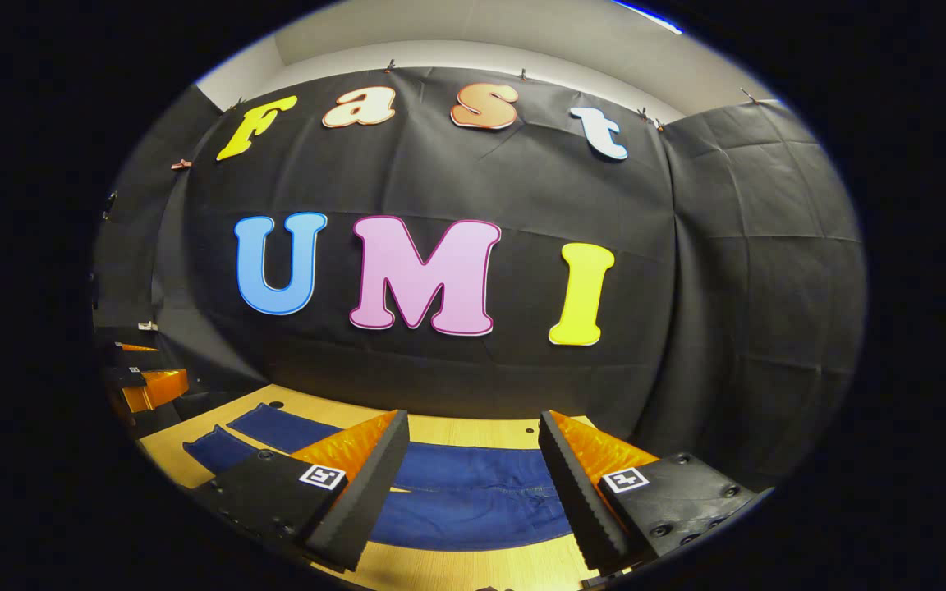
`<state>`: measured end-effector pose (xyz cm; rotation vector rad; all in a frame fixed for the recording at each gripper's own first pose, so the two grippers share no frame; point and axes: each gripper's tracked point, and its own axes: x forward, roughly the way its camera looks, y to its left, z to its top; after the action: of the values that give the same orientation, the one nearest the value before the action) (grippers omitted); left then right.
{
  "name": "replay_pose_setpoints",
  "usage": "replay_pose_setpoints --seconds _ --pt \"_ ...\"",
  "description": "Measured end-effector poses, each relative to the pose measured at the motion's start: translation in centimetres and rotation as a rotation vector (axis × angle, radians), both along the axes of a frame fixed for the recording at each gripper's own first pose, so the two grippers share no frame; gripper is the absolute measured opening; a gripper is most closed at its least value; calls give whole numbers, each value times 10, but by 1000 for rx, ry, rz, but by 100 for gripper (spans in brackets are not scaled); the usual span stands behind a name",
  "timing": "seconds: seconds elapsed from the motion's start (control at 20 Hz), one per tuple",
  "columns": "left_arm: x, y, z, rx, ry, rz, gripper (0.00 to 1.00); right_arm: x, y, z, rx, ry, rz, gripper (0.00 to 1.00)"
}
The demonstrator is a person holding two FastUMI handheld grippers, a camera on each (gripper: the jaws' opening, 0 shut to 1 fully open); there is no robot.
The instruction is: Grasp the waist and the cuffs of the jeans and fold them to make the two legs overlap; first hold the waist and fold one-third of the jeans toward the cuffs, then hold the cuffs and fold the remaining one-third in the same direction to finish folding.
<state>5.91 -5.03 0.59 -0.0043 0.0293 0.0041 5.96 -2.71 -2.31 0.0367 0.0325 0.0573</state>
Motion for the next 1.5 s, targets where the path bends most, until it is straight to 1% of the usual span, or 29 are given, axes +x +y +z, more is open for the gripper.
replay_pose_setpoints --seconds 0.15,0.25,0.45,0.7,0.8,0.9,1.0,1.05,1.1,1.3,1.4,1.5 --pt "1 -1 0 22 -7 -14 97 -2 -2 2 14 5 -21 97" --pt "-1 3 -1 39 -8 -16 97 -4 0 0 7 3 -21 97" --pt "-8 10 -4 27 -13 -19 97 -11 1 1 1 9 -28 97" --pt "-10 38 -15 78 9 5 98 -16 0 5 -10 5 -41 97" --pt "-8 52 -21 109 27 -7 97 -15 -3 8 -16 2 -50 97" --pt "-2 78 -38 205 53 -8 98 -17 -6 10 -28 -1 -58 97" --pt "6 103 -61 338 84 -26 98 -19 -10 10 -42 2 -64 97" --pt "10 115 -77 420 110 -50 98 -20 -11 11 -47 2 -67 97" --pt "14 129 -93 510 139 -77 98 -23 -12 11 -52 5 -72 97" --pt "25 172 -178 837 297 -242 98 -36 -16 4 -67 31 -90 97" --pt "26 192 -220 950 378 -306 98 -46 -18 0 -73 45 -101 98" --pt "30 210 -256 1031 458 -362 98 -55 -20 -5 -85 61 -111 97"
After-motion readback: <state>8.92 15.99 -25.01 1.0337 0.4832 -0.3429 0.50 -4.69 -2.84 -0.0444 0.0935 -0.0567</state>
